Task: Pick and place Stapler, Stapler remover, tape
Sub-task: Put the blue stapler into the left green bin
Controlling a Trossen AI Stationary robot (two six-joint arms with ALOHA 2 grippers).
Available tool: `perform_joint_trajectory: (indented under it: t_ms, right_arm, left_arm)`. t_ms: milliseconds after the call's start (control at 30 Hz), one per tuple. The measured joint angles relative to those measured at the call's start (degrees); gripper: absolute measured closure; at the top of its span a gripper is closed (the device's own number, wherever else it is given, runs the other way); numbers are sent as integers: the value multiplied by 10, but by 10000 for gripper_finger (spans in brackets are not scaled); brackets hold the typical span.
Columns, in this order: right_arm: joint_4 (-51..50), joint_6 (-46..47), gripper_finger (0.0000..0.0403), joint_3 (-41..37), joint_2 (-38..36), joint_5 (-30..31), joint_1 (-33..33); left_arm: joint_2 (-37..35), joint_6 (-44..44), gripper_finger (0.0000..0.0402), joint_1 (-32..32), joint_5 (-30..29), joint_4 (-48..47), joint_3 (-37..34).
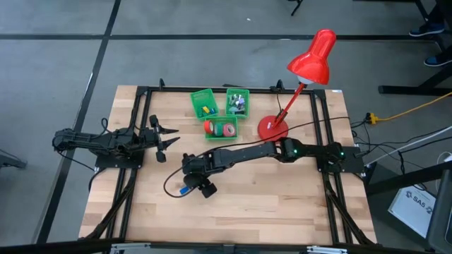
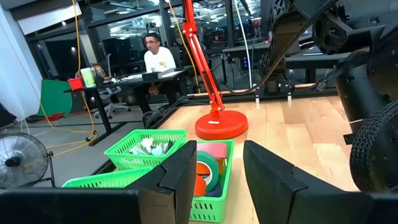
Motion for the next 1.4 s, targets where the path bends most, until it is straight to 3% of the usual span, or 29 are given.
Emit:
perform_joint_trajectory:
  t_ms: [500,833,1400]
  right_arm:
    - [-3,48,329,2,20,-26,-11]
    - [-37,88,327,2,8,-25,-14]
    - [-99,88,323,2,-108,-26,-44]
  left_arm:
    - [0,0,274,0,0,0,0]
    - [0,0,274,0,0,0,0]
    - [0,0,274,0,0,-1,0]
